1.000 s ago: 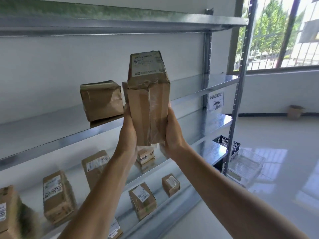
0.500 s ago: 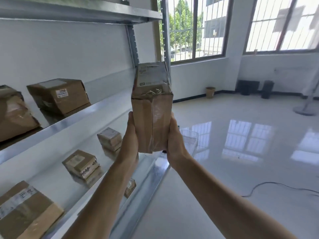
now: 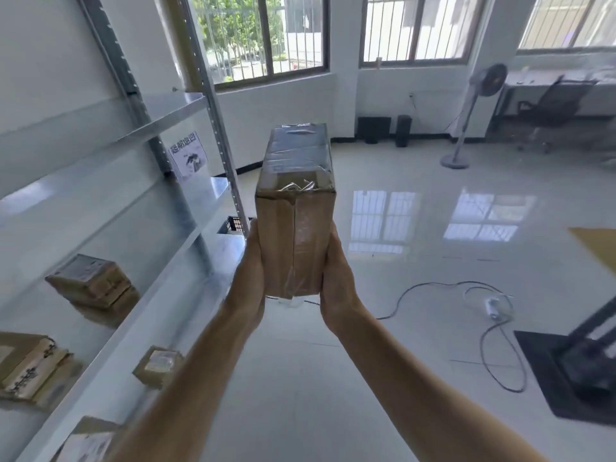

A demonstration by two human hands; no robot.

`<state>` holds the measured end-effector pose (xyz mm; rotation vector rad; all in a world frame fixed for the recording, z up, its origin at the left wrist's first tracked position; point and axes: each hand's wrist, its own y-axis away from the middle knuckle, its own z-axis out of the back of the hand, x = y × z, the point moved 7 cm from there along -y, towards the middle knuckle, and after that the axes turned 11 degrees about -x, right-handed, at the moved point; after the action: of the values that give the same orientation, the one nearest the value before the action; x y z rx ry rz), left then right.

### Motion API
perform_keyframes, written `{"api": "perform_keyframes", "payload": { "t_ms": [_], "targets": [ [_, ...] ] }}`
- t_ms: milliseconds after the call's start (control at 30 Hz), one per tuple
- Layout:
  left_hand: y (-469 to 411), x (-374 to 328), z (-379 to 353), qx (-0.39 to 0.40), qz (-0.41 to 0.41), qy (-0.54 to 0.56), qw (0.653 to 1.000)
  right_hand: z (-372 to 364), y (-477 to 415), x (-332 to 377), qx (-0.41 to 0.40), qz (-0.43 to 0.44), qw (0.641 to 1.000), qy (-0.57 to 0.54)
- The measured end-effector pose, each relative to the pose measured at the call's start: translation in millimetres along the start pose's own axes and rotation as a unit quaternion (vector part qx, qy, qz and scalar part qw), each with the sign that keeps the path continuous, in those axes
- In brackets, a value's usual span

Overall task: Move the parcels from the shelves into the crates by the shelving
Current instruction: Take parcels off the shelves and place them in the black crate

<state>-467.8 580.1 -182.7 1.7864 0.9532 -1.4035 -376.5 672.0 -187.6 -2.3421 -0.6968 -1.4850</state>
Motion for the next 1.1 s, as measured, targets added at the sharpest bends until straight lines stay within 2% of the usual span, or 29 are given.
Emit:
{"api": "perform_keyframes", "payload": {
  "t_ms": [400, 533, 700, 1100],
  "targets": [
    [-22, 28, -90, 0.059, -0.034, -0.044, 0.997, 73, -65, 0, -0.008, 0.002, 1.0, 0.023],
    [-43, 32, -102, 0.05, -0.051, -0.06, 0.996, 82, -89, -5, -0.01, -0.001, 1.0, 0.029],
    [-88, 47, -115, 0.069, -0.018, -0.068, 0.995, 81, -130, -14, -0.01, -0.004, 0.999, 0.033],
    [-242, 51, -156, 0.104, 0.031, 0.007, 0.994, 46, -283, -33, -0.045, 0.001, 0.999, 0.027]
  ]
}}
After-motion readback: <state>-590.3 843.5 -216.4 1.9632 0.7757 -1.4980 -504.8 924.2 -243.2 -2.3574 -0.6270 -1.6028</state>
